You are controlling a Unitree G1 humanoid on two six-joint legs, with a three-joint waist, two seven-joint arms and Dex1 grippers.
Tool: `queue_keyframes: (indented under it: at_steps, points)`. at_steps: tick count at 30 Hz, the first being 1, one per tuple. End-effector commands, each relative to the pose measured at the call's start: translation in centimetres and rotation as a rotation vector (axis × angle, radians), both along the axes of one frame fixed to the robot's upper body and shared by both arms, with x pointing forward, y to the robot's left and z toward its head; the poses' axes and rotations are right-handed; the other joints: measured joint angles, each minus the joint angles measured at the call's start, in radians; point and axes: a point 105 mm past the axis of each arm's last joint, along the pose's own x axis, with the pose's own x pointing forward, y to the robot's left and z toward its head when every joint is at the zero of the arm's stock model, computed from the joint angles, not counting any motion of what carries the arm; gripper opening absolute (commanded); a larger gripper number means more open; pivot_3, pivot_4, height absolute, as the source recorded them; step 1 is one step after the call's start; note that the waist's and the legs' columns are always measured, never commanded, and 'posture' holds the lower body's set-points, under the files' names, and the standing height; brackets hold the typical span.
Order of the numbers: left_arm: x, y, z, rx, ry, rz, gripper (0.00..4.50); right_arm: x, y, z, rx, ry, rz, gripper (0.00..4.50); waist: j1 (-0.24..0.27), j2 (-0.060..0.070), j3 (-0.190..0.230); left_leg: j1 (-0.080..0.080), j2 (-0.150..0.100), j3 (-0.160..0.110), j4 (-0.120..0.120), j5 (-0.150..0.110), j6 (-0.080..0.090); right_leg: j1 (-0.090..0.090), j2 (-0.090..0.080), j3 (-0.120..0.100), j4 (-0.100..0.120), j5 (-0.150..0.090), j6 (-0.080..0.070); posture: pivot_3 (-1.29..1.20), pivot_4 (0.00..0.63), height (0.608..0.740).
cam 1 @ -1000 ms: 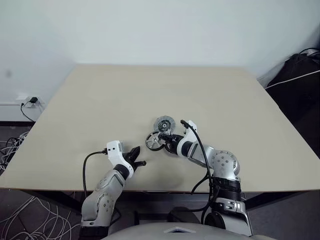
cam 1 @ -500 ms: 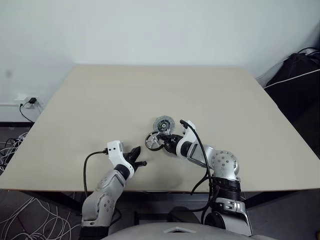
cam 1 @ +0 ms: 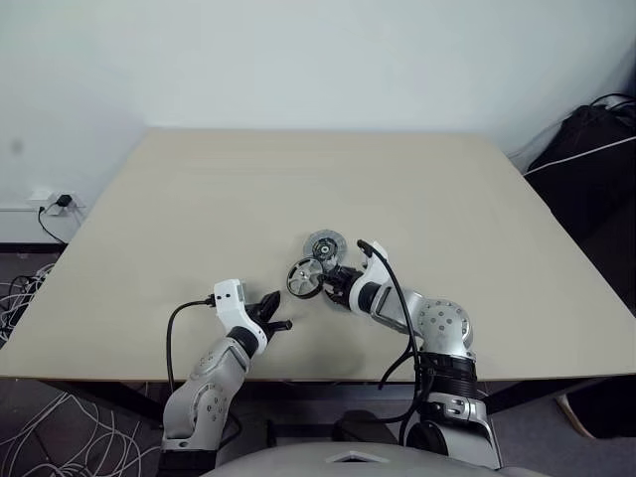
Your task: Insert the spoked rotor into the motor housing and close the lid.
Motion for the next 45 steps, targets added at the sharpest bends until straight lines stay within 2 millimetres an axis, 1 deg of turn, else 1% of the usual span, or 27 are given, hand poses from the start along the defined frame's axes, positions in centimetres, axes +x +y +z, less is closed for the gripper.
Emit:
queue_keyframes:
  at_steps: [1, 4, 8, 10, 12, 16, 21, 26, 31, 34, 36, 39, 45]
  points:
    - [0.3, -0.5, 0.9, -0.007, -0.036, -0.020, 0.00, -0.6, 2.4, 0.7, 0.099, -0.003, 0.017, 0.38, -0.001, 0.000, 0.000, 0.000, 0.000, 0.000, 0.000, 0.000, 0.000, 0.000, 0.000, 0.000, 0.000, 0.000, 0.000, 0.00, 0.000, 0.740]
    - [0.2, -0.5, 0.9, -0.008, -0.034, -0.021, 0.00, -0.7, 2.7, 1.3, 0.146, -0.018, 0.023, 0.38, -0.001, 0.000, 0.000, 0.000, 0.000, 0.000, 0.000, 0.000, 0.000, 0.000, 0.000, 0.000, 0.000, 0.000, 0.000, 0.00, 0.000, 0.740]
    - [0.2, -0.6, 0.9, -0.009, -0.032, -0.022, 0.00, -1.0, 3.4, 3.3, 0.288, -0.073, 0.053, 0.38, -0.004, 0.000, 0.000, 0.000, 0.000, 0.000, 0.000, 0.000, 0.000, 0.000, 0.000, 0.000, 0.000, 0.000, 0.000, 0.00, 0.000, 0.740]
    - [0.1, -0.6, 0.9, -0.010, -0.031, -0.025, 0.00, -1.3, 3.4, 4.0, 0.327, -0.097, 0.070, 0.38, -0.004, 0.001, 0.000, 0.000, 0.000, 0.000, 0.000, 0.000, 0.000, 0.000, 0.000, 0.000, 0.000, 0.000, 0.000, 0.00, 0.000, 0.740]
    - [0.1, -0.6, 0.9, -0.011, -0.031, -0.028, 0.00, -1.5, 3.2, 4.3, 0.349, -0.108, 0.066, 0.38, -0.004, 0.001, 0.000, 0.000, 0.000, 0.000, 0.000, 0.000, 0.000, 0.000, 0.000, 0.000, 0.000, 0.000, 0.000, 0.00, 0.000, 0.740]
    - [0.1, -0.7, 0.9, -0.014, -0.032, -0.033, 0.00, -1.4, 1.5, 4.5, 0.365, -0.124, -0.021, 0.38, -0.003, 0.001, 0.000, 0.000, 0.000, -0.001, 0.000, 0.000, 0.001, 0.001, 0.000, 0.000, -0.001, 0.000, 0.000, 0.00, 0.000, 0.740]
    - [0.2, -0.5, 1.5, -0.037, -0.065, -0.031, 0.00, -1.9, -2.2, 3.6, 0.296, -0.147, -0.156, 0.38, -0.003, 0.001, 0.001, 0.000, -0.001, -0.001, 0.000, -0.001, 0.002, 0.002, -0.001, 0.000, -0.002, 0.000, 0.000, 0.00, 0.000, 0.740]
    - [-0.1, -1.1, 2.3, -0.004, -0.120, -0.116, 0.00, -3.2, -3.9, 3.2, 0.279, -0.144, -0.223, 0.38, -0.010, 0.006, 0.004, 0.000, 0.000, 0.000, 0.000, -0.001, 0.002, 0.001, -0.002, 0.001, -0.002, -0.001, 0.000, 0.00, 0.000, 0.740]
    - [-0.6, -1.9, 2.8, 0.042, -0.172, -0.220, 0.00, -3.9, -4.3, 2.7, 0.284, -0.122, -0.254, 0.38, -0.010, 0.006, 0.004, 0.001, 0.000, 0.000, 0.000, -0.001, 0.002, 0.002, -0.003, 0.002, -0.002, -0.001, -0.002, 0.00, 0.000, 0.740]
    - [-0.9, -2.2, 2.9, 0.120, -0.216, -0.279, 0.00, -4.0, -4.4, 2.5, 0.290, -0.112, -0.266, 0.38, -0.010, 0.007, 0.004, 0.001, 0.000, 0.000, 0.000, -0.001, 0.002, 0.002, -0.004, 0.002, -0.002, -0.002, -0.003, 0.00, 0.000, 0.740]
    - [-1.0, -2.4, 3.0, 0.172, -0.253, -0.306, 0.00, -4.1, -4.4, 2.3, 0.289, -0.104, -0.274, 0.38, -0.010, 0.007, 0.004, 0.001, 0.000, 0.000, 0.000, -0.001, 0.002, 0.002, -0.004, 0.003, -0.002, -0.002, -0.003, 0.00, 0.000, 0.740]
    - [-1.2, -2.7, 2.9, 0.247, -0.305, -0.350, 0.00, -4.2, -4.8, 1.4, 0.275, -0.079, -0.298, 0.38, -0.009, 0.008, 0.004, 0.000, 0.000, 0.000, 0.000, -0.001, 0.002, 0.001, -0.005, 0.004, -0.002, -0.002, -0.003, 0.00, 0.000, 0.740]
    - [-1.5, -3.1, 3.0, 0.339, -0.421, -0.395, 0.00, -4.1, -5.0, 0.6, 0.270, -0.065, -0.314, 0.38, -0.009, 0.009, 0.003, 0.000, 0.000, 0.000, -0.001, -0.001, 0.002, 0.001, -0.006, 0.004, -0.003, -0.003, -0.005, 0.00, 0.000, 0.740]
